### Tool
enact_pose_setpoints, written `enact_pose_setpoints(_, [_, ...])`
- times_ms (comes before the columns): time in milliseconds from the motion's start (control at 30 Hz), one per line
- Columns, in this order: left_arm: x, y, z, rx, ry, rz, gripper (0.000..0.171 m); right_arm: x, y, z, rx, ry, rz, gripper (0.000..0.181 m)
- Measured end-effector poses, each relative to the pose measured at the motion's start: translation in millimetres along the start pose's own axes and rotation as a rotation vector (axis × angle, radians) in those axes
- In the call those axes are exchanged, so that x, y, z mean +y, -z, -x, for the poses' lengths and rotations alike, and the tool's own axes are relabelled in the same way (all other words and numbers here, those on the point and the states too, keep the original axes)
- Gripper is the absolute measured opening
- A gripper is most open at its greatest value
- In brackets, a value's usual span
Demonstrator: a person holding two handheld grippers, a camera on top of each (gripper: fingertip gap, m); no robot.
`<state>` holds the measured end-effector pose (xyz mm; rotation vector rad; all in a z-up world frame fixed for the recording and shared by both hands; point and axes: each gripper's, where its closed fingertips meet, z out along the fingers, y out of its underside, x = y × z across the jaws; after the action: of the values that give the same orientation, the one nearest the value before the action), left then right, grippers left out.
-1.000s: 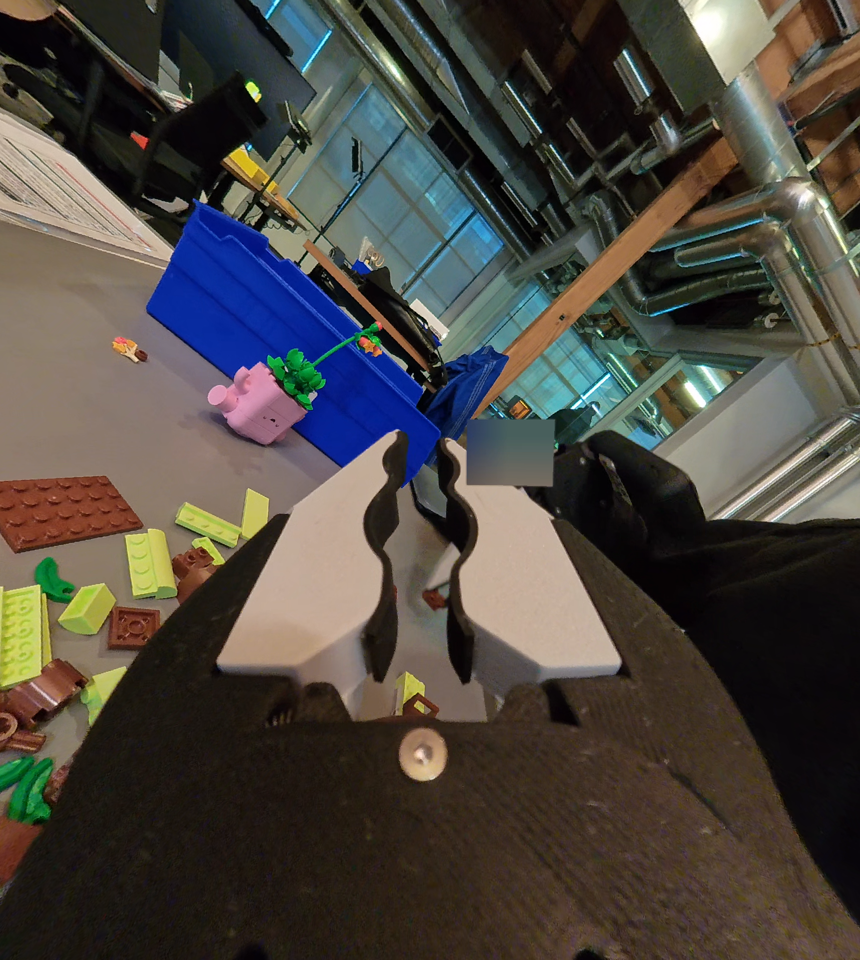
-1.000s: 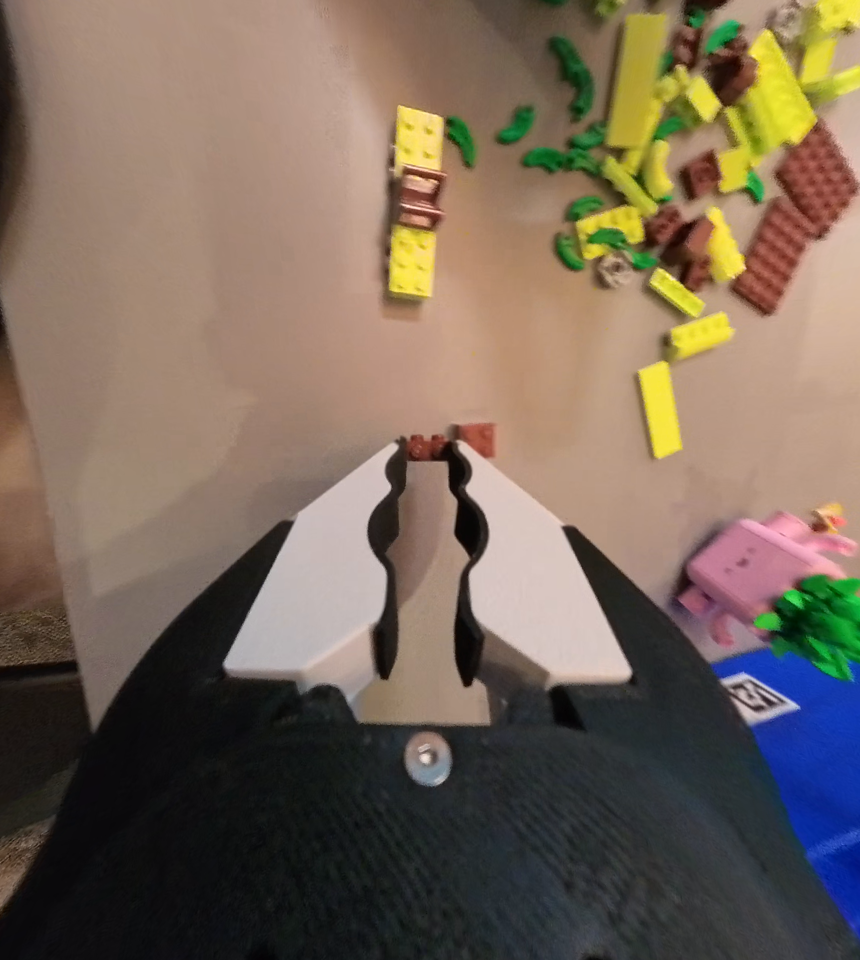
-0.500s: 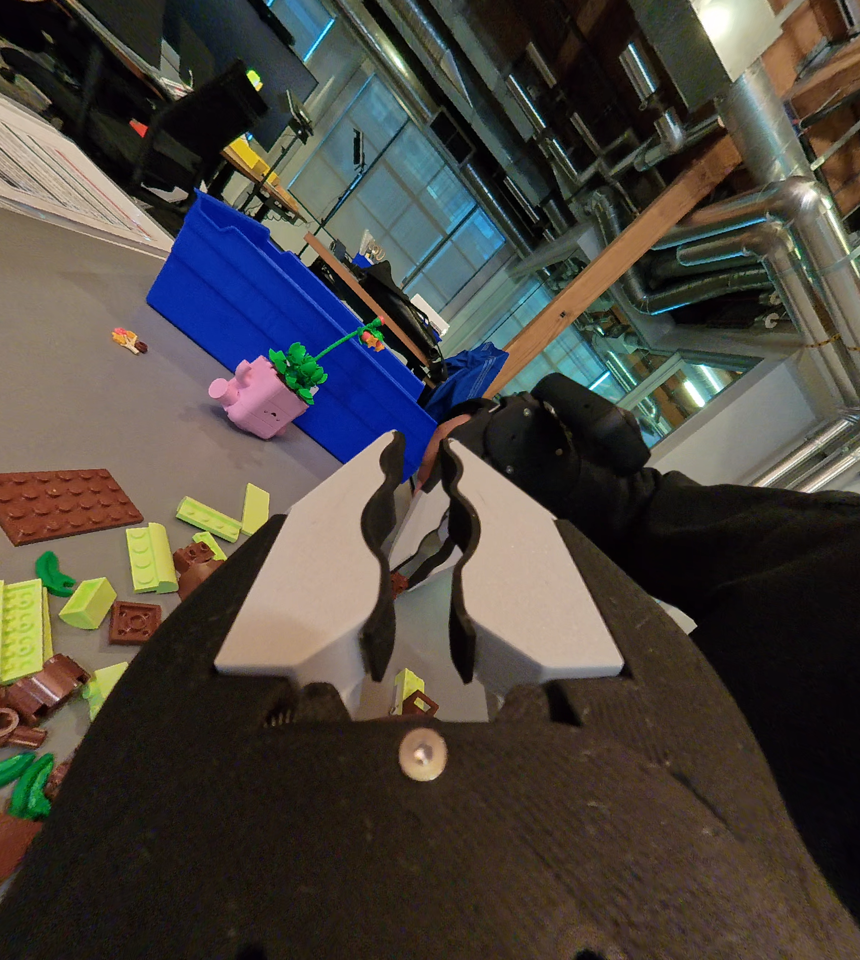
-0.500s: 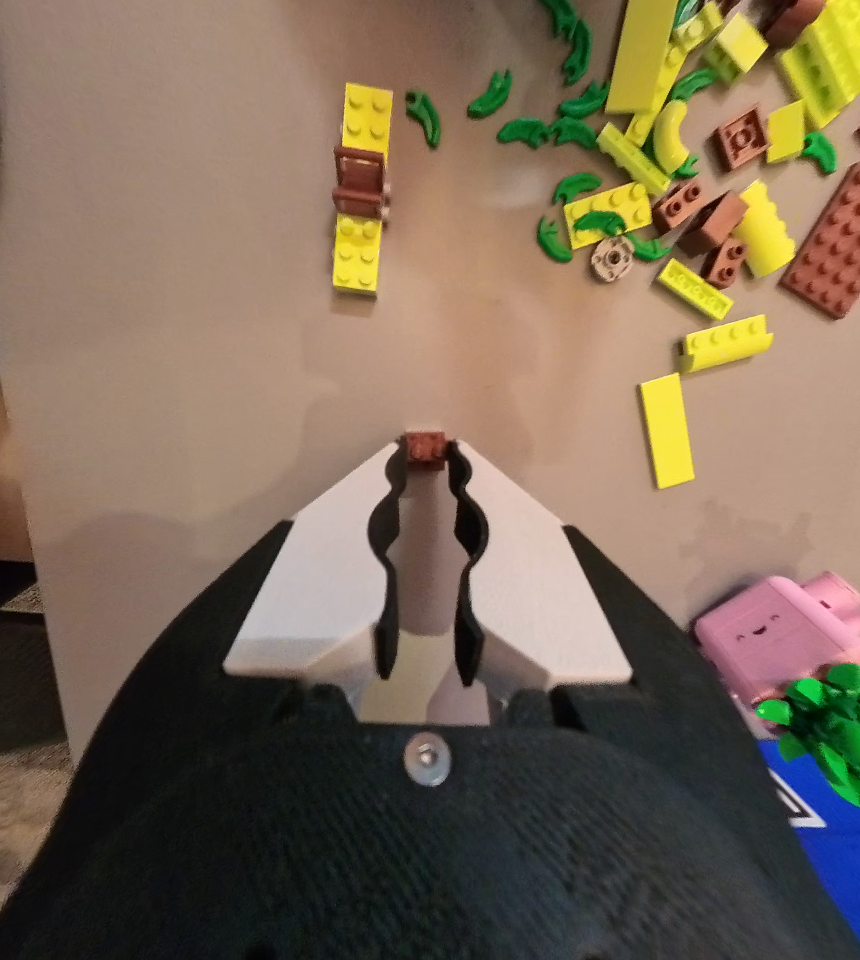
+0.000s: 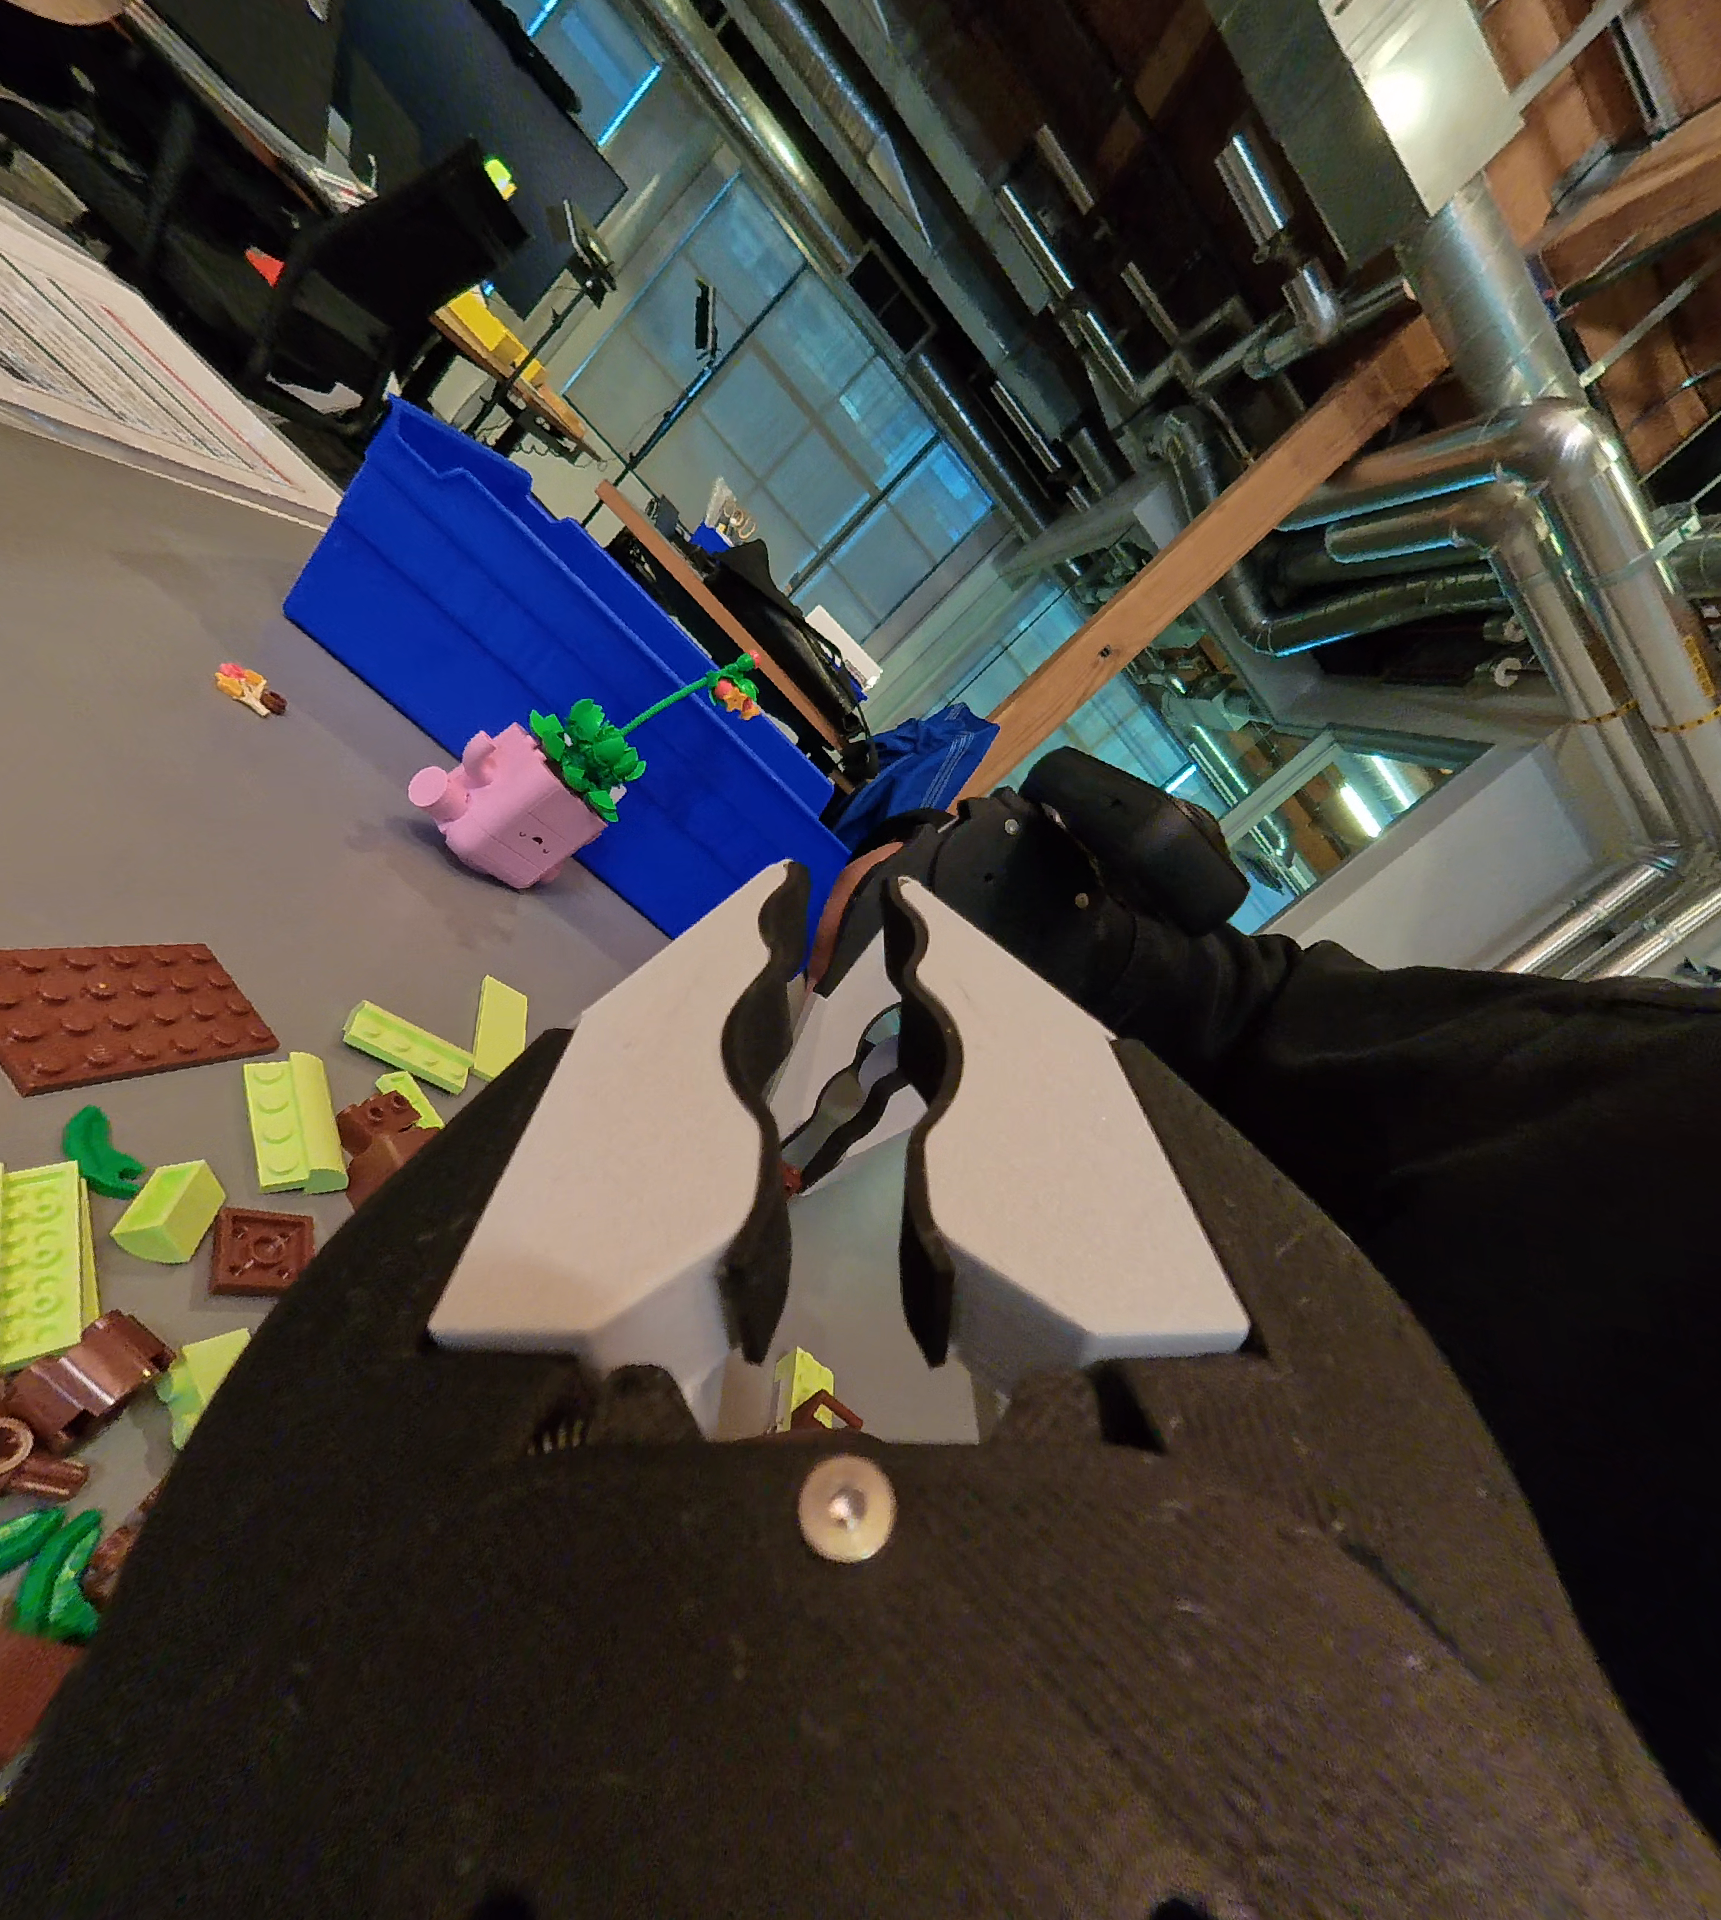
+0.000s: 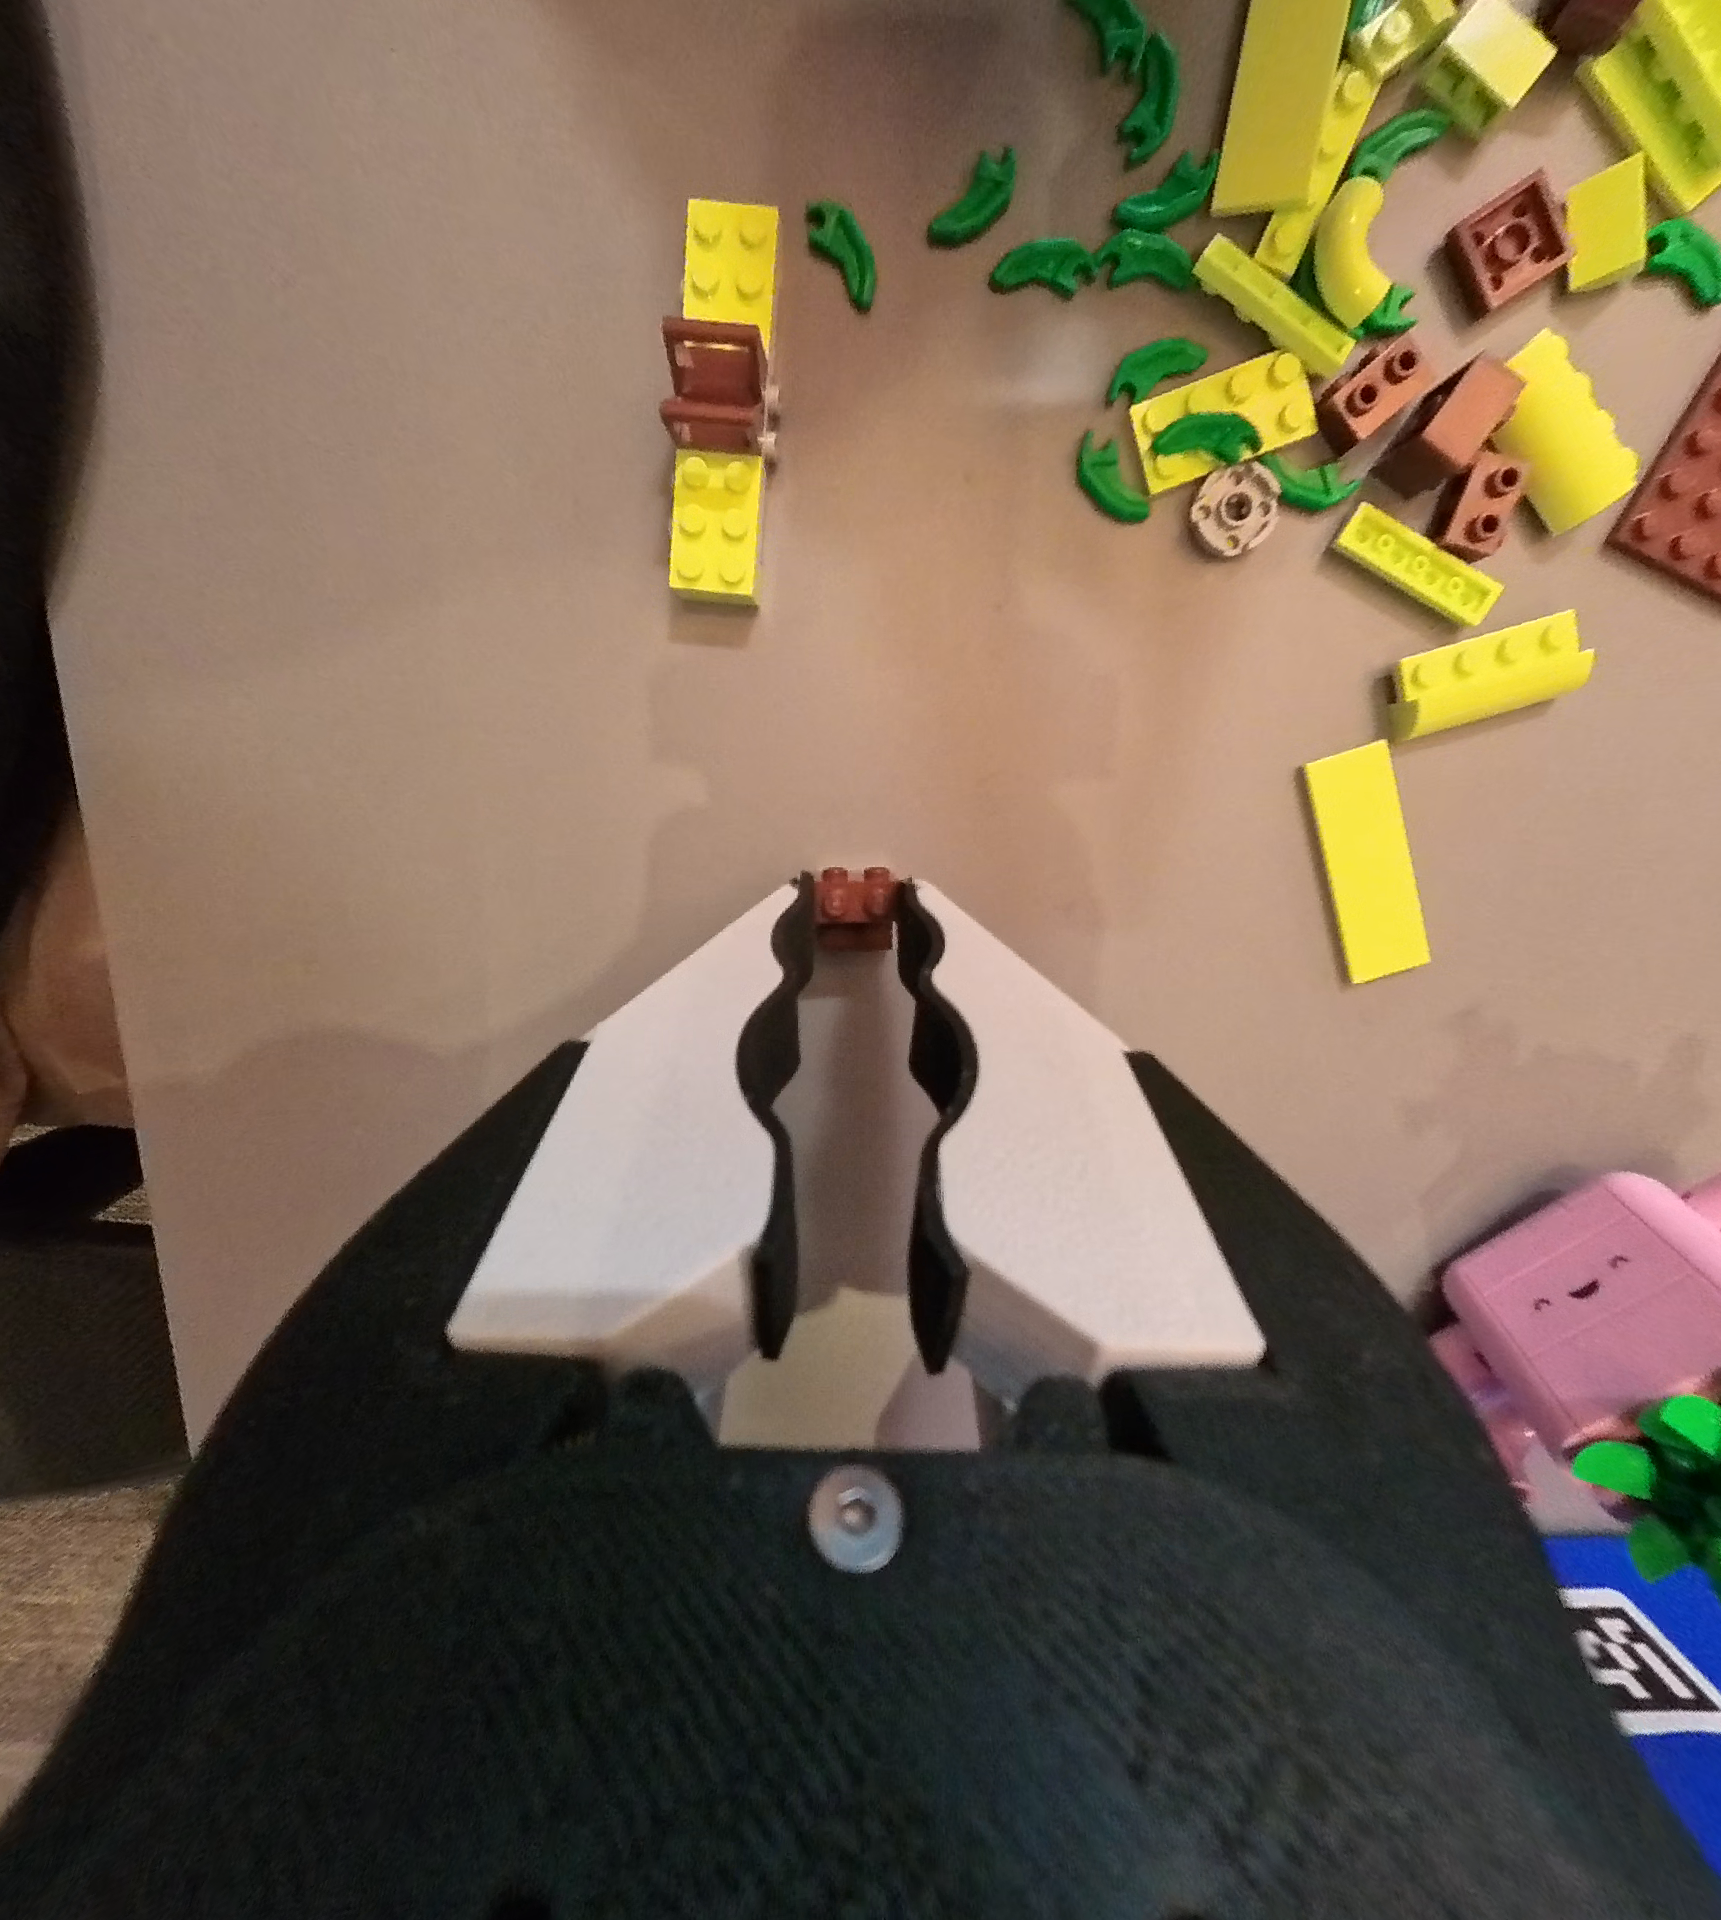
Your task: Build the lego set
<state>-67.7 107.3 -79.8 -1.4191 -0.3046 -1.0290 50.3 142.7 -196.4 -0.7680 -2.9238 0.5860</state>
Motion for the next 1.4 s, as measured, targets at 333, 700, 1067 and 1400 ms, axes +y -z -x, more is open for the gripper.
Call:
enact_pose_setpoints(333, [0.4, 0.1, 1.4, -0.005, 0.004, 0.001, 0.011, 3.1, -0.5, 0.6, 0.044, 0.051, 0.065, 0.014])
enact_pose_setpoints(700, [4.3, -1.7, 5.3, -0.03, -0.002, 0.024, 0.012, 4.4, -1.4, 0.5, 0.067, 0.054, 0.263, 0.013])
enact_pose_setpoints(1067, [8.2, -4.0, 8.0, -0.049, -0.006, 0.049, 0.013, 3.2, -3.5, 1.0, 0.016, 0.014, 0.458, 0.013])
enact_pose_setpoints(1400, [1.6, -0.8, 5.1, -0.036, 0.002, 0.021, 0.013, 3.4, -4.5, 1.4, 0.026, -0.023, 0.399, 0.013])
